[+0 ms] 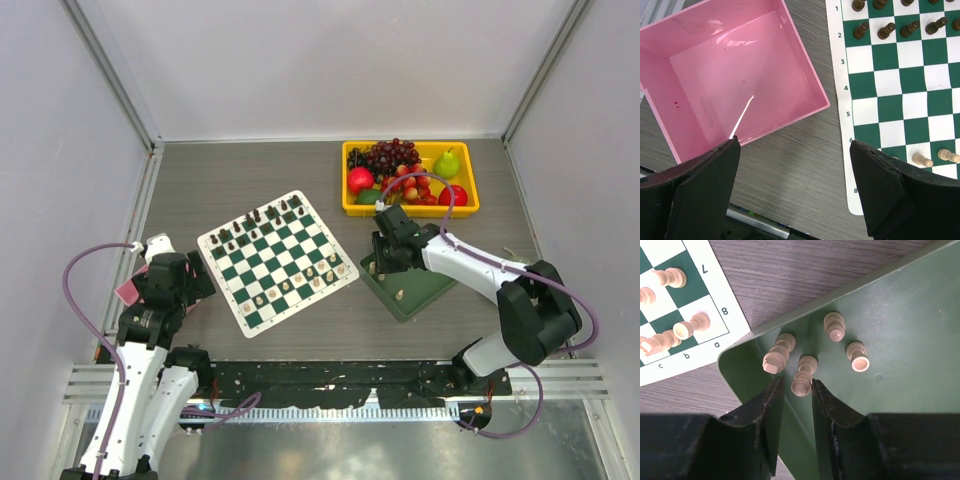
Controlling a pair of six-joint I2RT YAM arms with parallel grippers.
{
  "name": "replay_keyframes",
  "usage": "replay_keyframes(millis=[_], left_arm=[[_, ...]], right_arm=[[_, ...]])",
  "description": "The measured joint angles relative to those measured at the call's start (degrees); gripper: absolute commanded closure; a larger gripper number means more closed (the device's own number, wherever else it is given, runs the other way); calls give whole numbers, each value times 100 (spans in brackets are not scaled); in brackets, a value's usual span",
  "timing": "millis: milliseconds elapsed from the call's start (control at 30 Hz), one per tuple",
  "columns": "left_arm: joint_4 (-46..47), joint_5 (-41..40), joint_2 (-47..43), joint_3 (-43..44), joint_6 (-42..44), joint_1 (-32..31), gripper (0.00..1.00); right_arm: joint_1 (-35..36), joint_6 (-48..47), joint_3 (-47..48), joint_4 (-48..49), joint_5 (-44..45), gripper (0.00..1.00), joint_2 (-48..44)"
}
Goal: Set up the chess pieces on the board
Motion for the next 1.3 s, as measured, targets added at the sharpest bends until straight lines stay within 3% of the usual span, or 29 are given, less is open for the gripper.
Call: replay_keyframes(millis=[233, 333, 633, 900, 1300], left_arm=[[-2, 0, 9, 0, 0, 0, 1], [0, 0, 15, 0, 0, 0, 1], [0, 2, 15, 0, 0, 0, 1], [0, 2, 15, 0, 0, 0, 1], [0, 9, 13, 0, 0, 0, 1]], right_arm=[[2, -2, 15, -4, 42, 63, 44], [2, -2, 15, -9, 63, 67, 44], [2, -17, 13, -15, 83, 67, 44], [2, -31, 15, -15, 81, 83, 44], [7, -48, 15, -282, 221, 85, -249]])
